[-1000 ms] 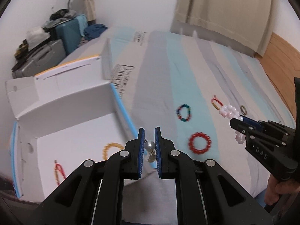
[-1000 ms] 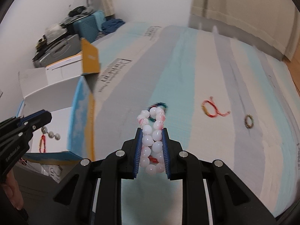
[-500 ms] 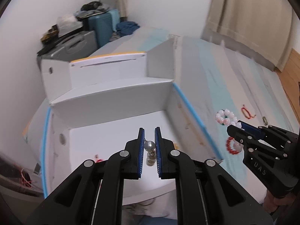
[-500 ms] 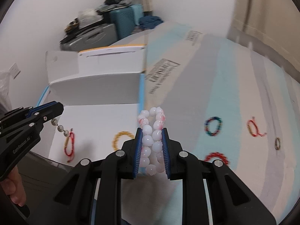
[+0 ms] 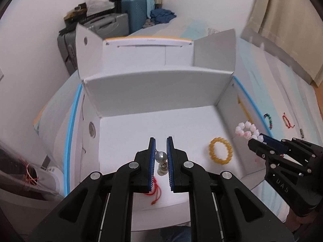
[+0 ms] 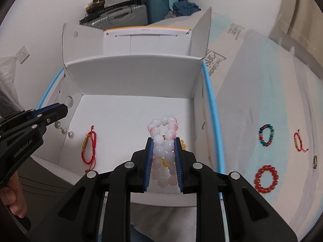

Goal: Organize jewelry
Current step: 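Carry the earring and white bracelet into the box and open both tools, then withdraw both open tools from the box toward the remaining bracelets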

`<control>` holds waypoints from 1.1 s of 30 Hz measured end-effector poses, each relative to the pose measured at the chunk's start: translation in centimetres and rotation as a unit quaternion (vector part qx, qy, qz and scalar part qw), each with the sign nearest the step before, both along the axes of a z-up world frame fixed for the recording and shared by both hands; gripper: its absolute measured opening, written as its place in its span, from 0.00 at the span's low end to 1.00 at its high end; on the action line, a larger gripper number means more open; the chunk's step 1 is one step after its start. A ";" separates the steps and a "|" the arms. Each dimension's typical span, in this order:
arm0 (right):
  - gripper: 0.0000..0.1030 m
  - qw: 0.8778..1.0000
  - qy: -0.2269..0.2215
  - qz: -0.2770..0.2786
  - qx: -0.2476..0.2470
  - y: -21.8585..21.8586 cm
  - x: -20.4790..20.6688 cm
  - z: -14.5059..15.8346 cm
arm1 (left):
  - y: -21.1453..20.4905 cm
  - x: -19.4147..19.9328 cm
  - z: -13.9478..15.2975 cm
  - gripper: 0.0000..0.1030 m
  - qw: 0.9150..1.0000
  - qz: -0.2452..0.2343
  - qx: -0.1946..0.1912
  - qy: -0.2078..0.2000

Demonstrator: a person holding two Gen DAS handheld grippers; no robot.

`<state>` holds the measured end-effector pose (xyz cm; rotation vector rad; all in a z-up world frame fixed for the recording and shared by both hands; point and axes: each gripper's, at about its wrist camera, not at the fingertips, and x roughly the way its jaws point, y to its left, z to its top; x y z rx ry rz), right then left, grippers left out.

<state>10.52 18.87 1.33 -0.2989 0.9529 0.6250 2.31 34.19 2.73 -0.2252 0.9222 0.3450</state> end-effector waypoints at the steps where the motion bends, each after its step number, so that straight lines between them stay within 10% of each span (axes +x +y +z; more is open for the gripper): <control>1: 0.19 1.000 0.006 0.001 -0.002 0.3 0.1 -0.4 | 0.4 0.0 -0.5 0.10 1.000 0.004 -0.004 0.005; 23: 0.32 0.999 0.024 0.015 -0.020 3.3 -0.1 -3.2 | 1.7 -0.1 -3.8 0.13 0.999 0.016 -0.008 0.034; 33: 0.69 0.999 -0.029 0.003 0.020 0.0 -0.6 1.2 | -0.4 -0.6 -1.8 0.71 1.000 0.023 0.010 0.000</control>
